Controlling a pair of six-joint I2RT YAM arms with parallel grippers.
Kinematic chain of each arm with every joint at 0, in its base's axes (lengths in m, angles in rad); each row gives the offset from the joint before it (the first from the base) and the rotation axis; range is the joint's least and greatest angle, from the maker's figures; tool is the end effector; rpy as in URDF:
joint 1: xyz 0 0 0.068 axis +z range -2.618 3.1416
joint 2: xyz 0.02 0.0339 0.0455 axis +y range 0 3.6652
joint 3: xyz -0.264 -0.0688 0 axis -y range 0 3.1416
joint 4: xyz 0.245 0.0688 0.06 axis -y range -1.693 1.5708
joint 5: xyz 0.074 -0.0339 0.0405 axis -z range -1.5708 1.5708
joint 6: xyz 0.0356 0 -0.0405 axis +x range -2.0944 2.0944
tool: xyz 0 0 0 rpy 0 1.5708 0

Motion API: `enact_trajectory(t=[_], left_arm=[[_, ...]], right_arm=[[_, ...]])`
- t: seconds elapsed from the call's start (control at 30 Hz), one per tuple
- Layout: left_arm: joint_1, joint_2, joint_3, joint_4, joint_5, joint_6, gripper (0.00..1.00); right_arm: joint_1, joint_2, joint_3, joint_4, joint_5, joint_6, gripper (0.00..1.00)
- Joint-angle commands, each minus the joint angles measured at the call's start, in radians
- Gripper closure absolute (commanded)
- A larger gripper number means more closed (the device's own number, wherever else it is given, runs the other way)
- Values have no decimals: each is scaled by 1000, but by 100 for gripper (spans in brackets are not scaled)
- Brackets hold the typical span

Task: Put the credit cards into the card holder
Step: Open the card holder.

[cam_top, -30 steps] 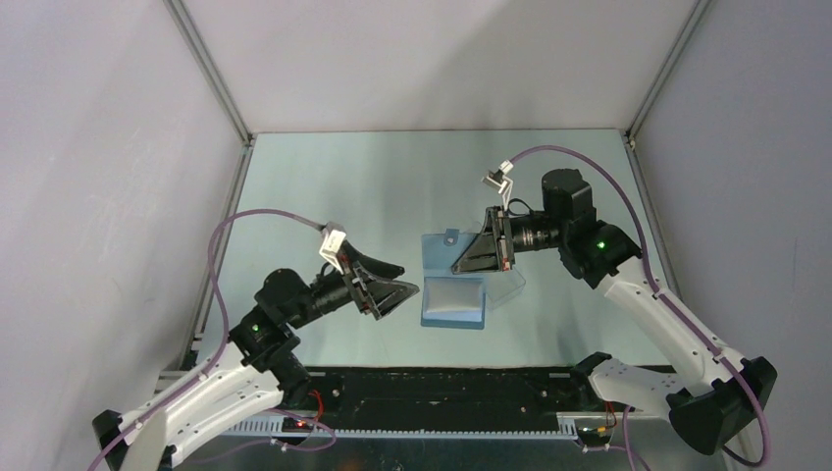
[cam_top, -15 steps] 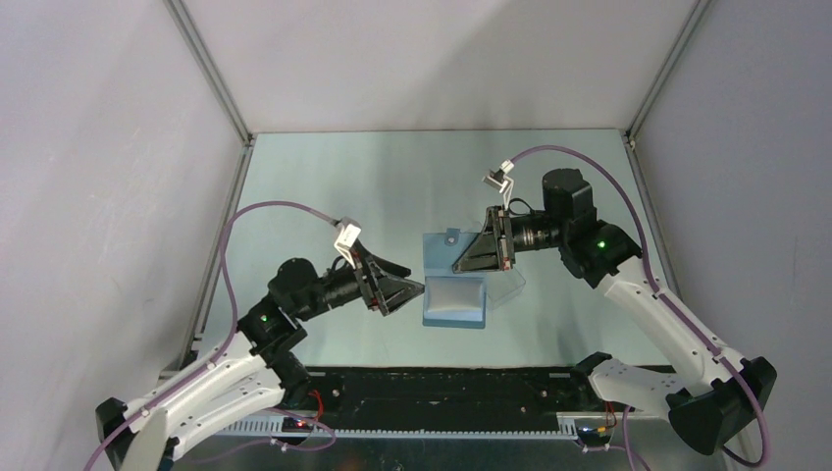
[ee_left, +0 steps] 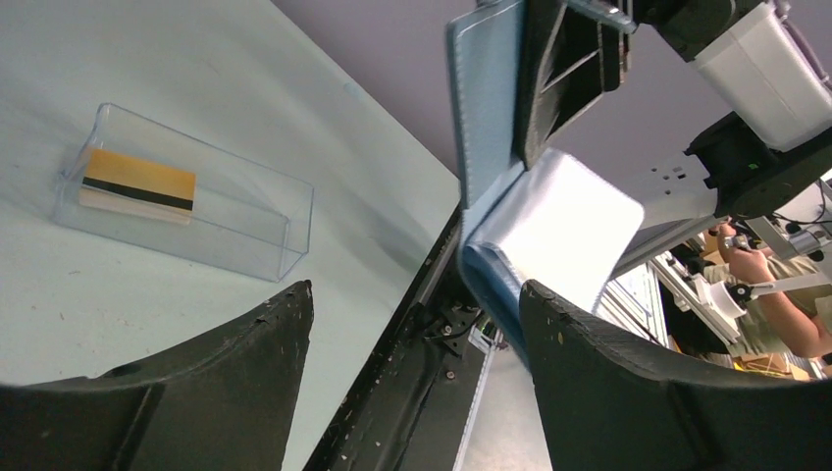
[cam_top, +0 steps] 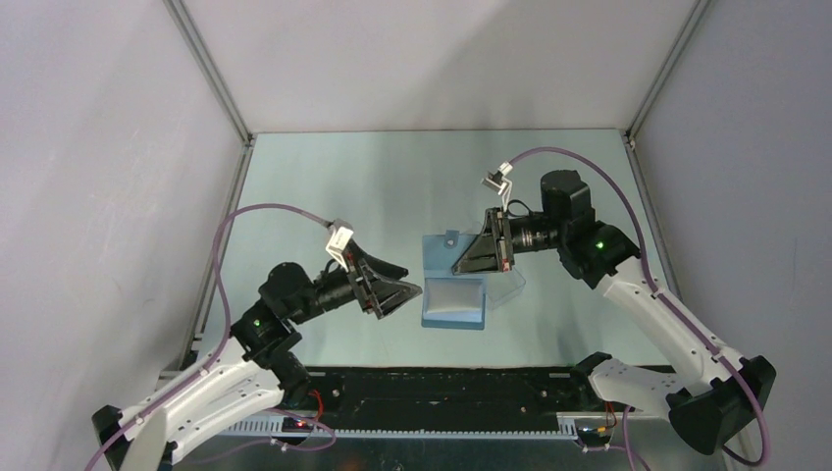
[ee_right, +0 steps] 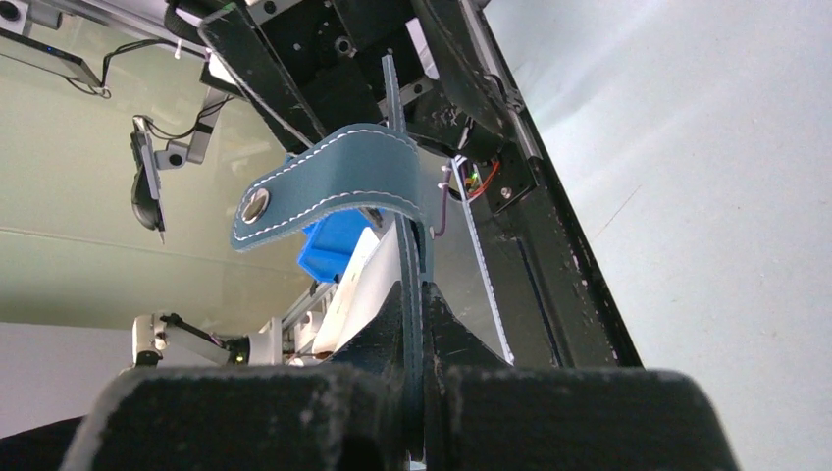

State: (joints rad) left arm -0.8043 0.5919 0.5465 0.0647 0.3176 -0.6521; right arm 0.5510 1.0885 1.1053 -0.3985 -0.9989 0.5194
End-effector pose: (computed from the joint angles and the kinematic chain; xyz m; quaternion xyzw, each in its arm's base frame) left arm 0.1003 -0.1202 0.3117 0.1651 0.6809 -0.5518 0.4524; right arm 0.1786 0.1449 0.3768 -0.2797 0.7229 0.5921 0.2206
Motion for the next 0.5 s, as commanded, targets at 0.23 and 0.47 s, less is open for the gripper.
enact_trajectory(t=[0.23, 0.47], left_arm=[[-1, -14, 49, 16, 26, 21, 19], [-20, 39, 52, 17, 40, 30, 20]], right_arm=[[-4, 4, -15, 44, 13, 38, 100], [-12, 10, -16, 54, 17, 65, 100]])
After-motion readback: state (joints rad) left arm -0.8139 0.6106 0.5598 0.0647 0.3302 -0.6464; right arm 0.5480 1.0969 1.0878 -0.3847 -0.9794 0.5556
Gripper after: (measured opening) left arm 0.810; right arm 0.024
